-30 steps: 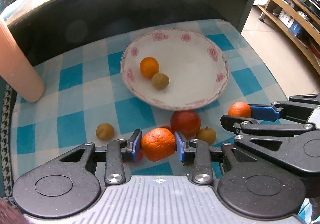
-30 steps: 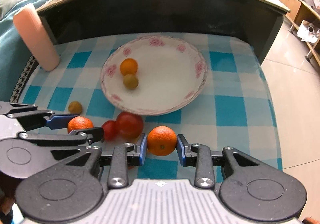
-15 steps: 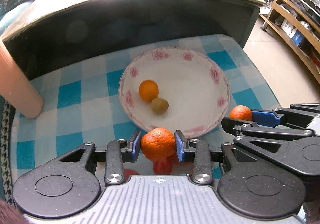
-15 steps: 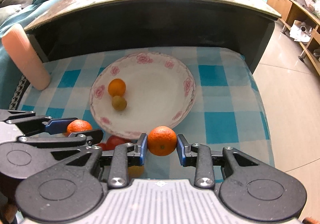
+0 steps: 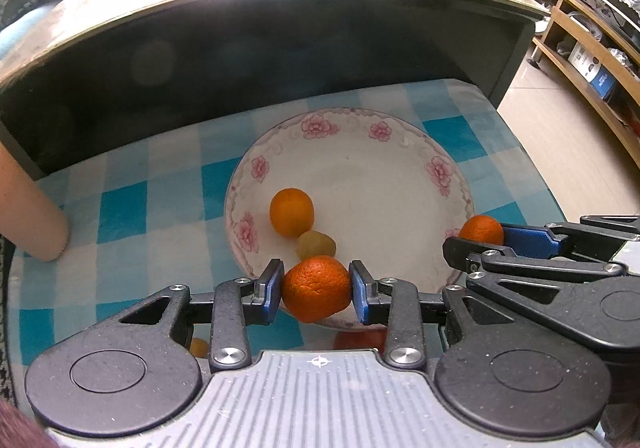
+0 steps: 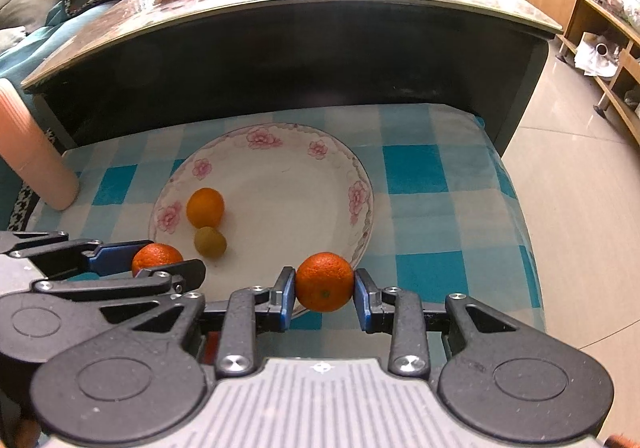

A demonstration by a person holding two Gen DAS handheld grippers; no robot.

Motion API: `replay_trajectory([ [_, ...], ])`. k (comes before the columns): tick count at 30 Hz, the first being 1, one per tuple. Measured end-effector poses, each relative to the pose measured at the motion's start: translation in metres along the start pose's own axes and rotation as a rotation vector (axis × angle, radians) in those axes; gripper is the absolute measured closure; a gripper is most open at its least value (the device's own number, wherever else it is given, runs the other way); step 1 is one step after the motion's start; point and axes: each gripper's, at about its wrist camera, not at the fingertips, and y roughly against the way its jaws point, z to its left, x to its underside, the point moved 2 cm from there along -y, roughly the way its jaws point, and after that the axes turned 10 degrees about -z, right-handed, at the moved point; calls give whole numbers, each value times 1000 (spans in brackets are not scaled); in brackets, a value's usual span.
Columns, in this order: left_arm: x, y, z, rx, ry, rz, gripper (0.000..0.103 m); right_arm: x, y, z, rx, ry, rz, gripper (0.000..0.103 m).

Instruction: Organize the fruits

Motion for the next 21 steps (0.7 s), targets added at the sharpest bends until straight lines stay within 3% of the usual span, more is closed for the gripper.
replay_trajectory([
  [21,2,-14,3,-3,53,9,60,-7,-22,-1,19,7,-14,58],
])
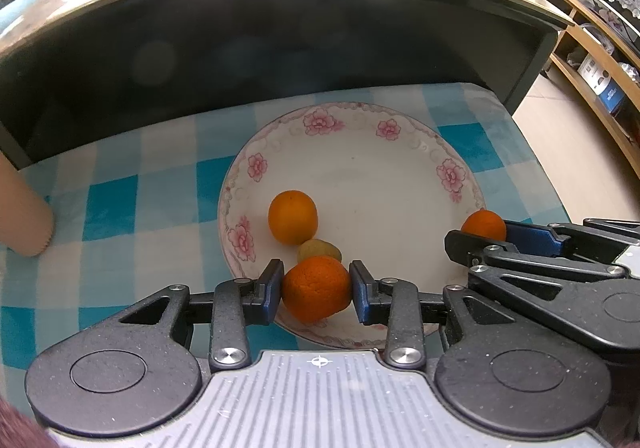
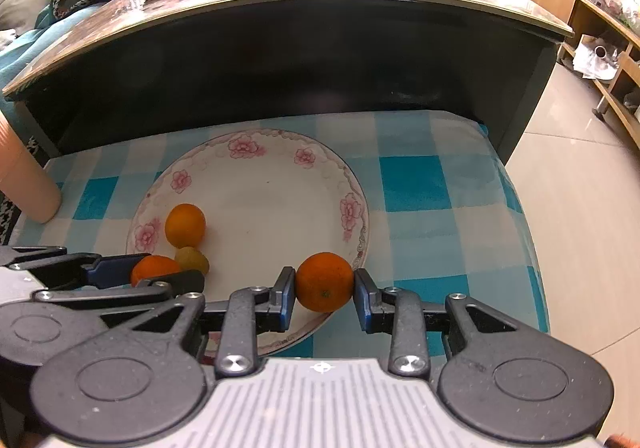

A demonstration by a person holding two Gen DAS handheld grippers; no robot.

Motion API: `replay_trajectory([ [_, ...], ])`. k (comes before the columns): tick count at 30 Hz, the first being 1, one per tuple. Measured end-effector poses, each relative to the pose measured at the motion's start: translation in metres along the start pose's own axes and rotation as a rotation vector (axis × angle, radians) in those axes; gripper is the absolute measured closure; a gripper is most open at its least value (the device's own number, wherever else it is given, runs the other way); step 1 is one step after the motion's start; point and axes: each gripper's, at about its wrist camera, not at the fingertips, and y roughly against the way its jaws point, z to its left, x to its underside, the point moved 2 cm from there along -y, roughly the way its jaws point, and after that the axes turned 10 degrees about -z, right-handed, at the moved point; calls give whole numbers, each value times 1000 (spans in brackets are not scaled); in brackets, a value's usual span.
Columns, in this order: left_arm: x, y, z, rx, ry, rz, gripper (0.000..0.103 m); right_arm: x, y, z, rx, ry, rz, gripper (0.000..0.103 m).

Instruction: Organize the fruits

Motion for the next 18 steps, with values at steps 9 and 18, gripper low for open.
replay_trajectory([
  [9,0,1,2,-4,13,-4,60,-2,-2,0,3,11,-14,58],
  [18,-1,-3,5,-11,33,3,60,-4,-3,3,-7,9,-24,57],
])
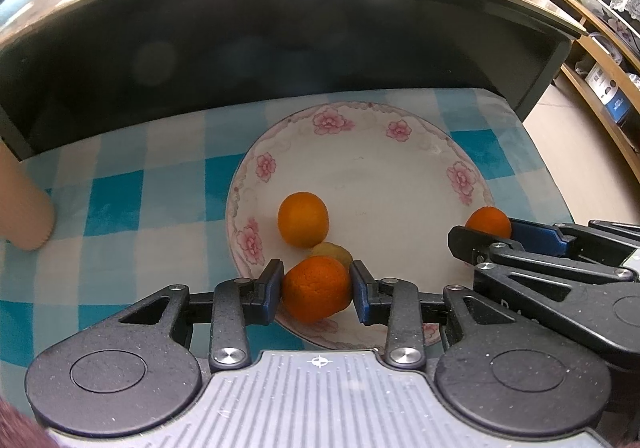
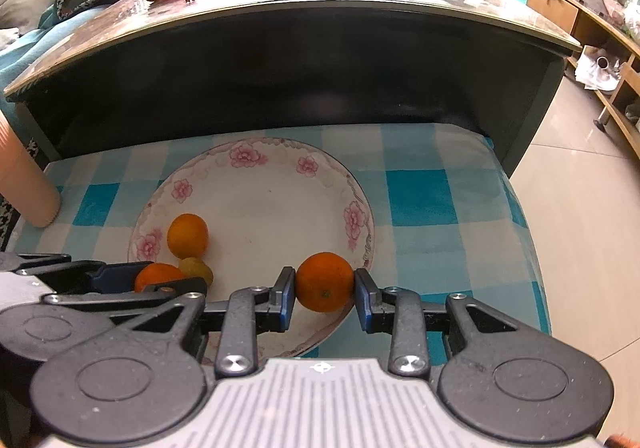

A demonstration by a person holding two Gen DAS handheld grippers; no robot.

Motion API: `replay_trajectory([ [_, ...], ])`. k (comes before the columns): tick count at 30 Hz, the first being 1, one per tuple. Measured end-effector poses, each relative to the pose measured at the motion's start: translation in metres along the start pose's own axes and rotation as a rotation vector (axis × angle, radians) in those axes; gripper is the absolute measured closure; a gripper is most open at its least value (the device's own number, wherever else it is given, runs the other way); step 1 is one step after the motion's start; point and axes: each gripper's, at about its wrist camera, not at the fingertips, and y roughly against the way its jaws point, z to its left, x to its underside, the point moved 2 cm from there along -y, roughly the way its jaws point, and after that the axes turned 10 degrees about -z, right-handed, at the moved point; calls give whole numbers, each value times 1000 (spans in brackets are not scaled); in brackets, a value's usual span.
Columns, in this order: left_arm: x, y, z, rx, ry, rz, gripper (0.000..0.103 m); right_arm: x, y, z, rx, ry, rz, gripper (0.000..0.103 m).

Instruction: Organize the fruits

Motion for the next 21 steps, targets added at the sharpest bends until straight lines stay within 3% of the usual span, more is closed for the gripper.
replay_trajectory([
  [21,0,3,2,-4,23,-15,51,-2,0,-5,-14,-58,-7,57],
])
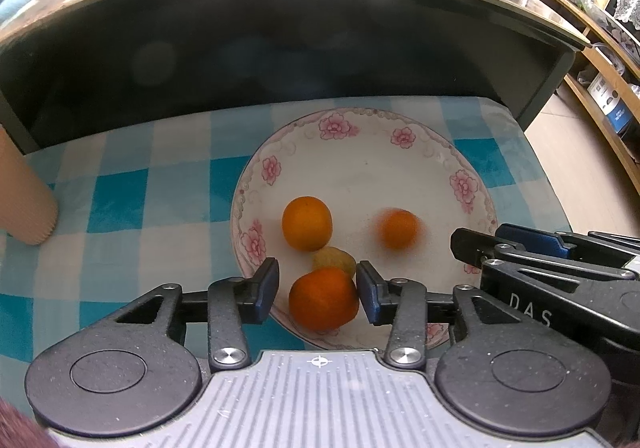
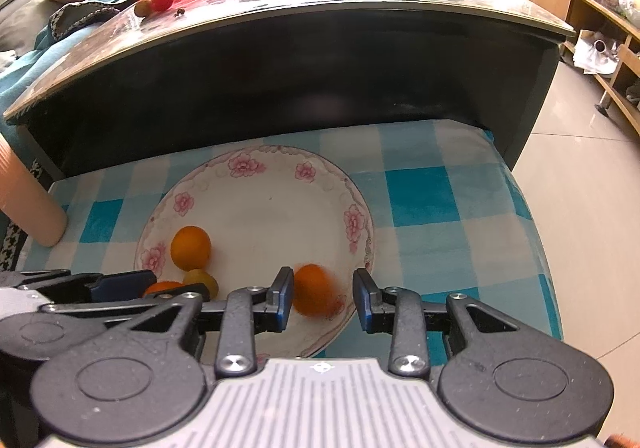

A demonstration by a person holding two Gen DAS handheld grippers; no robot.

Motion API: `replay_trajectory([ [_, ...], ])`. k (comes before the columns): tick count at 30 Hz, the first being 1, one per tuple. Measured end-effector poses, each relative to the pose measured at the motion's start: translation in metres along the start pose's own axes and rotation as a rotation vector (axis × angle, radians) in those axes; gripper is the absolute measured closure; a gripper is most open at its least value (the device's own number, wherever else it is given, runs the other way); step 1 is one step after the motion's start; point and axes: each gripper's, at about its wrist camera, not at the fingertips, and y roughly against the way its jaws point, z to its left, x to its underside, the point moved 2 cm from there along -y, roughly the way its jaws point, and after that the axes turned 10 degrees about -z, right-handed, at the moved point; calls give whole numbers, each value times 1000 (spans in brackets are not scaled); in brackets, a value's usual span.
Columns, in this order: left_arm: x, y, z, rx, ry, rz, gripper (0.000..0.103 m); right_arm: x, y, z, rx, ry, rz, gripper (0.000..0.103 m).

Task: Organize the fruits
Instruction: 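Open both grippers to drop the oranges into the white plate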

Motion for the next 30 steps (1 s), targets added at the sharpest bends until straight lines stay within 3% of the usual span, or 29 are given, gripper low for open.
replay_trajectory([
  [9,-2,8,3,-28,-9,-34,36,-2,5,-4,10,-20,-17,56],
  [30,-3,34,11,-29,17,-79,29,1,18,1,2,-11,-27,53],
])
